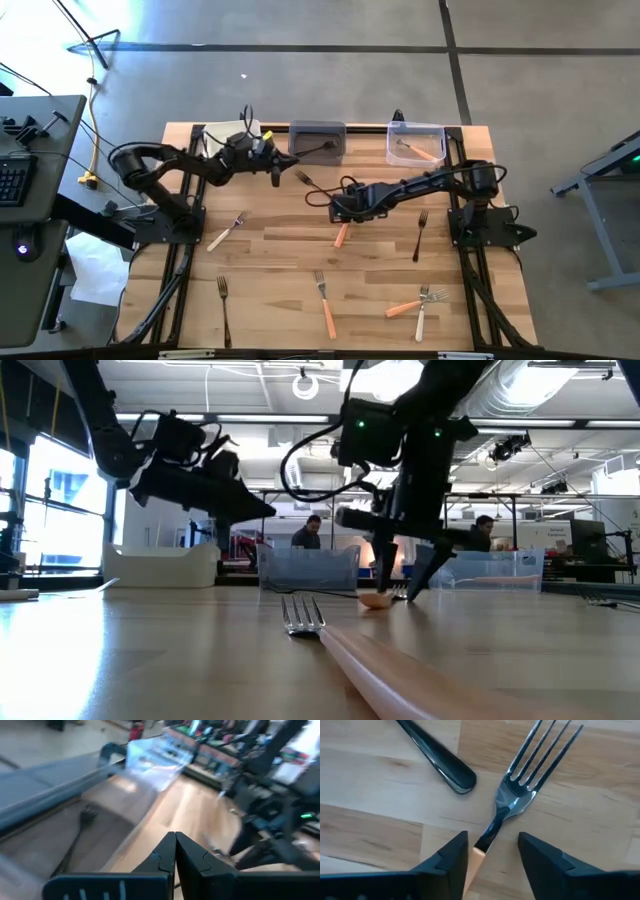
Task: Sort silverware by color (type)
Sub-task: Put the orange fork into the transparent bin
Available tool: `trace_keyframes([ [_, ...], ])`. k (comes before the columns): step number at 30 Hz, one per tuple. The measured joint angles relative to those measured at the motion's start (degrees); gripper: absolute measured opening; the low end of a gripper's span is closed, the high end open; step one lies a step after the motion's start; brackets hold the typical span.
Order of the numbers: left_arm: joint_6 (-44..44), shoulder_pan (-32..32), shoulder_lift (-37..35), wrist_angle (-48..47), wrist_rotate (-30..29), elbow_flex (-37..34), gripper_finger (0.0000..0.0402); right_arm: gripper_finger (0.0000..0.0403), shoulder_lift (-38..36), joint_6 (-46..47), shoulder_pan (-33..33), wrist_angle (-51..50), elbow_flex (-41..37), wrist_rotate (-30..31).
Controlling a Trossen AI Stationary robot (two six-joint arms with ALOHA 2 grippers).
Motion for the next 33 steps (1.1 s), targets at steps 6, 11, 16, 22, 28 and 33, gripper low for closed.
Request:
trace_keyframes([
  [6, -0.47, 5.04, -12.37, -18.12, -0.30, 0.64, 0.0000, 0.0097, 0.00, -6.02, -1.26, -5.42, 0.83, -0.13],
  [11, 5.97, 8.05, -22.08, -46.64, -14.84, 5.28, 0.0000, 0.0047, -0.28, -15.13, -3.81, -6.31, 0.84, -1.96],
  [16, 8.80, 9.73, -23.86, -57.18, -26.46, 7.01, 0.0000, 0.0016, -0.83, -24.52, -6.66, -8.60, 0.72, -2.42],
  [22, 8.19, 12.44, -19.47, -57.32, -26.63, 6.51, 0.0000, 0.0016, -1.25, -35.08, -9.01, -14.90, 2.36, -2.69],
  [28, 8.18, 13.48, -12.03, -54.57, -32.07, 6.49, 0.0000, 0.0017, -1.27, -44.89, -11.15, -18.40, 4.91, -4.97],
  [33, 7.79, 14.31, -8.35, -52.40, -33.98, 6.47, 0.0000, 0.0017, -1.27, -53.13, -12.19, -23.54, 9.48, -3.84],
])
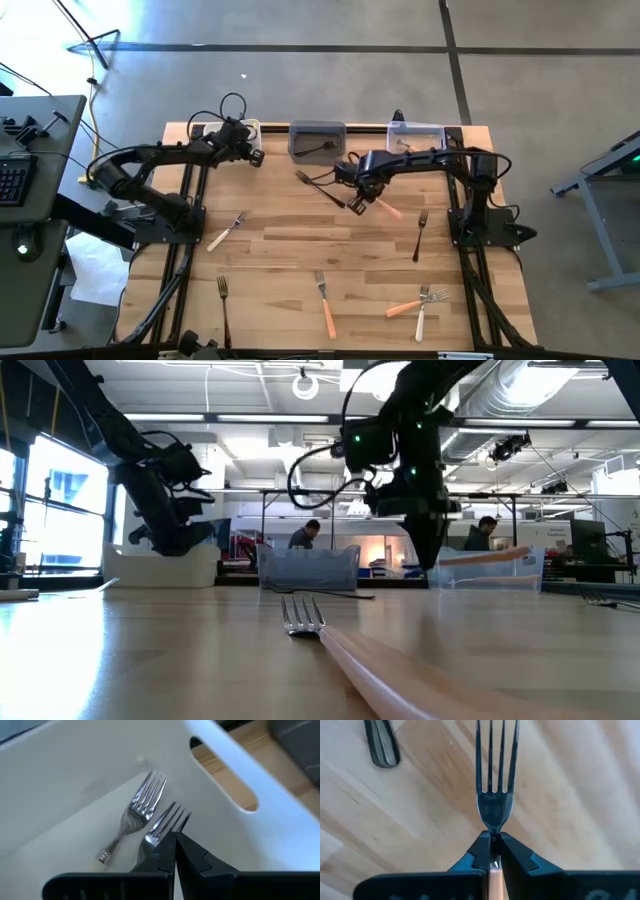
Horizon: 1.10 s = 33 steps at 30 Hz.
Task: Sort silverware by color (type)
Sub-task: Put the orange fork into the transparent bin
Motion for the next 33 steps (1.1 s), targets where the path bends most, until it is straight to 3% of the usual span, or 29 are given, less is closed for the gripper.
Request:
trace_keyframes([
  [10, -0.07, -0.56, 3.63, 6.79, 5.68, 0.02, 0.0000, 0.0016, -0.94, -16.49, -5.91, -19.68, 12.75, 12.73],
  [15, 0.77, -1.61, 3.74, 6.64, 6.05, 0.52, 0.0000, 0.0016, -7.86, -25.03, -12.93, -19.76, 11.54, 15.52],
  [18, 1.44, -1.77, 3.72, 6.59, 6.23, 0.52, 0.0000, 0.0016, -13.09, -31.63, -17.81, -15.50, 7.45, 17.16],
  [23, 1.47, -1.95, 3.27, 5.88, 6.78, 0.52, 0.0000, 0.0016, -18.08, -40.86, -26.58, -0.33, -1.76, 15.38],
  [33, 1.57, -1.95, -2.15, 2.92, 6.80, 0.52, 0.0000, 0.0016, -15.16, -47.89, -38.52, 16.76, -11.56, 8.52],
])
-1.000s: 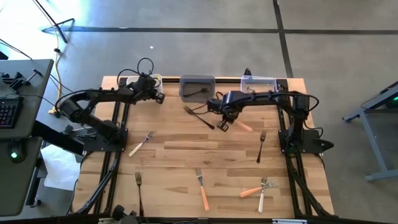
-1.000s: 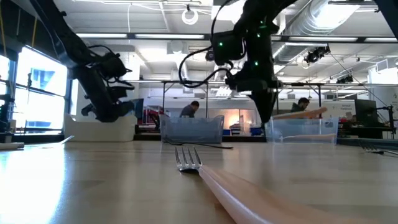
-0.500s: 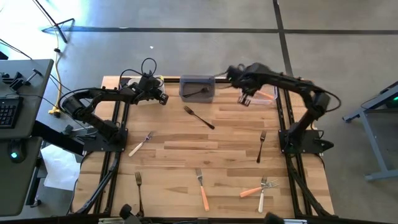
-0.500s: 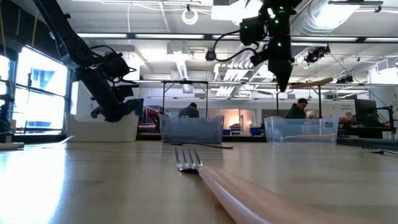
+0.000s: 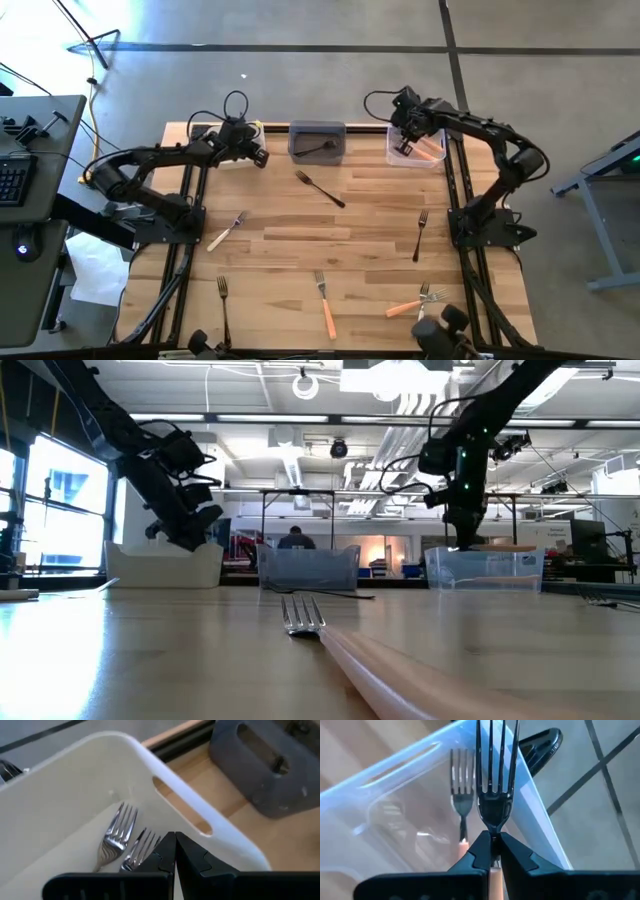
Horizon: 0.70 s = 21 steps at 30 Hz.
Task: Sort silverware by color (type)
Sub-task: Put the orange fork into the transparent bin
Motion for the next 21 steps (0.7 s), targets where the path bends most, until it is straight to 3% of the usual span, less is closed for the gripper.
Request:
trace_keyframes([
  [21, 0.00, 0.00, -3.74, -3.19, -0.02, 0.02, 0.0000, 0.0016, 7.92, -0.35, -2.94, 1.63, -0.09, -5.22],
])
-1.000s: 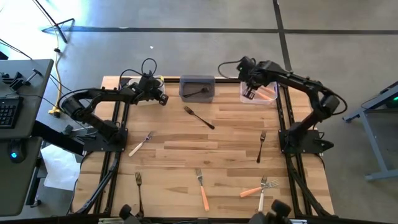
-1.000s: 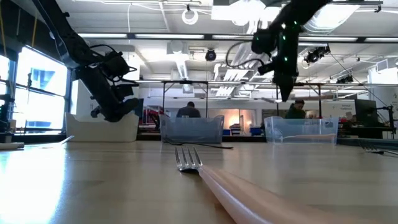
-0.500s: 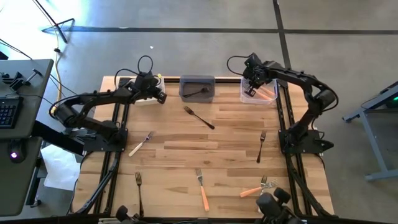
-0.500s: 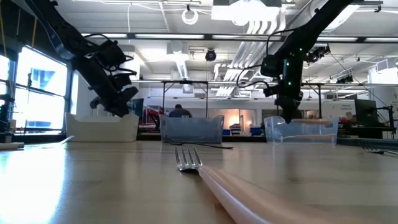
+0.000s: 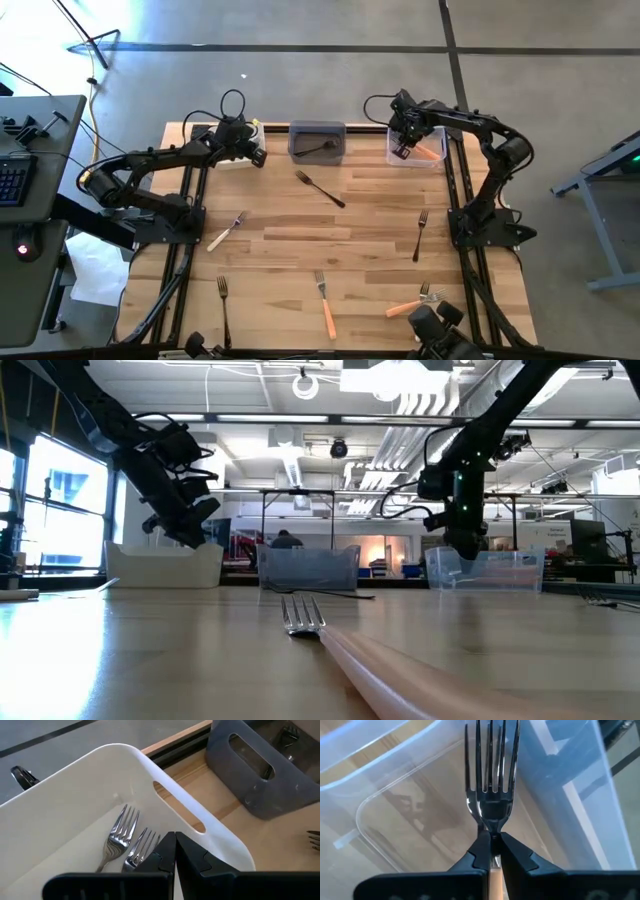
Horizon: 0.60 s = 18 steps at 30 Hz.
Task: Sort silverware by color (type)
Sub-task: Put the orange fork into the transparent bin, then put the black fork into the black bin
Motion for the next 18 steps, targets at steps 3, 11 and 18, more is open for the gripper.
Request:
trace_keyframes([
  [3, -0.02, -0.02, 0.00, 0.00, 0.01, 0.00, 0.0000, 0.0017, 0.34, 0.52, 0.02, -0.15, 0.00, -0.01],
  [11, 0.85, 0.68, 0.00, -0.24, 0.02, 0.00, 0.0001, 0.0087, -1.38, 2.93, 0.82, -4.40, 1.80, 3.03],
  [18, 0.42, 1.88, 0.43, -3.05, 0.46, 0.02, 0.0001, 0.0145, -2.90, 5.10, 3.53, -14.97, 7.68, 2.75],
])
